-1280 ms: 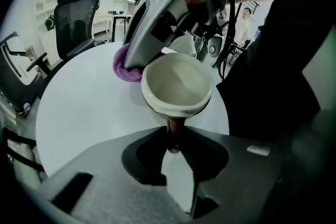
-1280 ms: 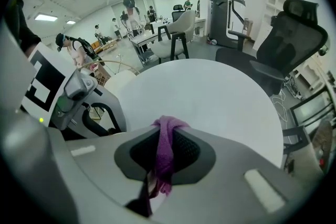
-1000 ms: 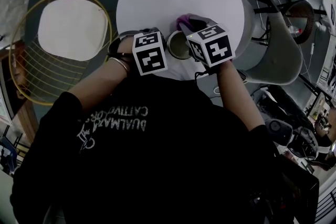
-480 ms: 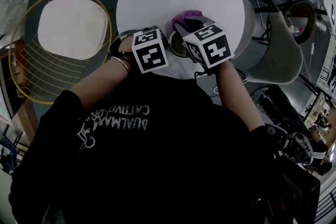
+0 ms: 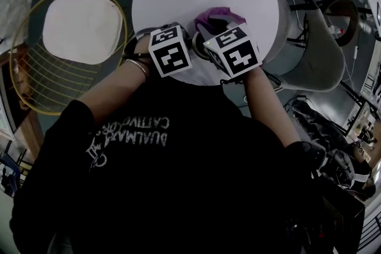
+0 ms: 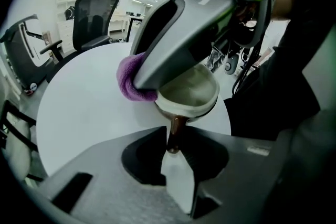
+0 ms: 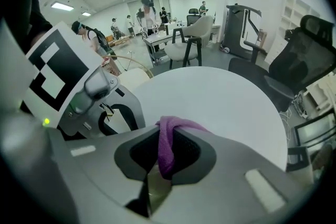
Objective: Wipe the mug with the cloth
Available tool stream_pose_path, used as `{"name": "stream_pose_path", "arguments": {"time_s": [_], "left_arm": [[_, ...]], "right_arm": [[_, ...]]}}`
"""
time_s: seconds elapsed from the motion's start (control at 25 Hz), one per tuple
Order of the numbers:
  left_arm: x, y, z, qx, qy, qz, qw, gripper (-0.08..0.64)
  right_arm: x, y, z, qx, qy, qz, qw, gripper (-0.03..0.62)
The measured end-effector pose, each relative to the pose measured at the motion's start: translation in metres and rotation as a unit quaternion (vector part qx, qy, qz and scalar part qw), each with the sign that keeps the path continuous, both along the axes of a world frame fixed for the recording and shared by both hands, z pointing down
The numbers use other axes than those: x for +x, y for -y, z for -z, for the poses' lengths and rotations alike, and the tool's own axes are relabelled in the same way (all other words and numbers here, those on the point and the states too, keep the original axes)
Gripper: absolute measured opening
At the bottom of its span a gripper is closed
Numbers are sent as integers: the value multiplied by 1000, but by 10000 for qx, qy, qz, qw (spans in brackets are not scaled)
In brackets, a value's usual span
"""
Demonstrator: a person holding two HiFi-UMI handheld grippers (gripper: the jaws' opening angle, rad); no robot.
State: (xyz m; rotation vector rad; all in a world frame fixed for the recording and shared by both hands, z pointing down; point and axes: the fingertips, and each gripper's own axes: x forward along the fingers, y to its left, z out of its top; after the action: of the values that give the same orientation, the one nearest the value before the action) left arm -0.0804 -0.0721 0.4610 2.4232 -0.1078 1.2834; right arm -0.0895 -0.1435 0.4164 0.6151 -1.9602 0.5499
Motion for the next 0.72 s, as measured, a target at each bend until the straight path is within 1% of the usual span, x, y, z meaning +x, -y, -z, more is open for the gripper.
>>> {"name": "stream_pose_path", "arguments": {"time_s": [0.16,0.36,0.56,0.72], "left_arm": [[-1,-1,0,73,15,-23,10000,77],[-1,-2,0,19,-17,61,10000,81],[-2,-4,0,58,4,32,10000,87],[0,-3,0,96,11,35,9999,92]], "right_arm": [[-5,-8,0,22,-28,90,10000,43],[-13,-15,1,21,-90,292,9995,43],[-22,-30,1,-11,-138,533,9985,43],[-23,-36,3,22,-162,561,9983,43]]}}
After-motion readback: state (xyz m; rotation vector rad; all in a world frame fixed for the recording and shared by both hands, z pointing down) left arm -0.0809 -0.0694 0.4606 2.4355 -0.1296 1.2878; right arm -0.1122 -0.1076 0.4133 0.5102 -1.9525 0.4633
